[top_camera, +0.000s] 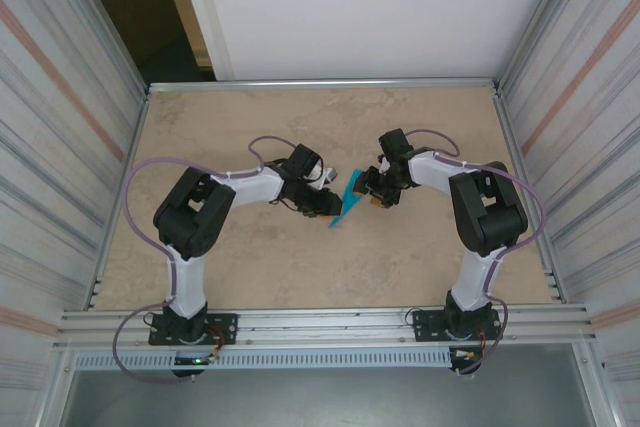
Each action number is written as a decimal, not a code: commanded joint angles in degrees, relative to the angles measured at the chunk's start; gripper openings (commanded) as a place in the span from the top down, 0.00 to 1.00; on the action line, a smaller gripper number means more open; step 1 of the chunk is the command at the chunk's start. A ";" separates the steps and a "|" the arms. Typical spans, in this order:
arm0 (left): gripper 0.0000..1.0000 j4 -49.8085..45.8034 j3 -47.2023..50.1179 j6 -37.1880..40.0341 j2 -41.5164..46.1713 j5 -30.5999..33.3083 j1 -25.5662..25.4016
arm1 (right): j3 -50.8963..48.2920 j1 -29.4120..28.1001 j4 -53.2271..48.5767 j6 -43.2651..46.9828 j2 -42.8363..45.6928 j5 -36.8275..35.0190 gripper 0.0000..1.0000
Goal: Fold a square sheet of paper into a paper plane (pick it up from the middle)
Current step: Fold the wing for the fifth time at the center of the table.
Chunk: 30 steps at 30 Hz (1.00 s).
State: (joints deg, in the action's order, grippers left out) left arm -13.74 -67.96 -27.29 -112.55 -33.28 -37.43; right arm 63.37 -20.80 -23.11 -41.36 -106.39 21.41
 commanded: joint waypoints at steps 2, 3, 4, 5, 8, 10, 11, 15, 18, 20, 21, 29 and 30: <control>0.63 -2.87 -1.45 2.26 0.74 0.49 -0.54 | -0.96 -0.51 0.36 0.20 -5.31 -5.67 0.45; 0.63 -2.96 -1.53 2.48 0.96 0.41 -0.58 | -0.86 -0.58 0.18 0.15 -5.38 -5.80 0.45; 0.62 -2.92 -1.64 2.55 1.25 0.32 -0.66 | -0.75 -0.58 0.02 0.14 -5.35 -5.93 0.45; 0.62 -2.75 -1.72 2.67 1.68 0.30 -0.71 | -0.70 -0.60 -0.01 0.11 -5.36 -5.96 0.45; 0.62 -2.28 -1.82 2.85 3.32 0.93 -0.87 | -0.71 -0.58 -0.21 0.02 -5.35 -6.06 0.45; 0.61 -1.91 -1.91 3.02 4.13 1.65 -1.11 | -0.63 -0.60 -0.21 -0.10 -5.31 -6.04 0.45; 0.61 -1.79 -2.02 3.19 4.26 1.81 -1.23 | -0.62 -0.59 -0.18 -0.11 -5.32 -6.06 0.45; 0.60 -1.74 -2.73 4.11 3.97 2.45 -2.24 | -0.62 -0.60 -0.22 -0.21 -5.34 -6.02 0.45; 0.59 -2.24 -3.79 5.19 3.13 3.10 -3.11 | -0.62 -0.61 -0.18 -0.28 -5.53 -5.98 0.45; 0.59 -2.82 -4.61 5.88 2.49 3.75 -3.57 | -0.62 -0.61 -0.23 -0.27 -5.62 -6.02 0.45; 0.59 -3.17 -5.14 6.27 2.06 4.13 -3.76 | -0.62 -0.60 -0.19 -0.30 -5.67 -5.95 0.45; 0.58 -4.20 -6.26 8.77 -0.86 5.93 -3.96 | -0.62 -0.60 -0.28 -0.44 -5.67 -5.85 0.45; 0.58 -4.31 -6.27 9.15 -1.07 6.00 -3.90 | -0.62 -0.60 -0.29 -0.47 -5.67 -5.87 0.45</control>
State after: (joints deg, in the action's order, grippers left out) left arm -15.68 -73.12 -20.73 -112.36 -28.53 -41.32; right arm 64.20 -20.99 -24.23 -41.52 -106.85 20.97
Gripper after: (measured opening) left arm 0.415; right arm 0.549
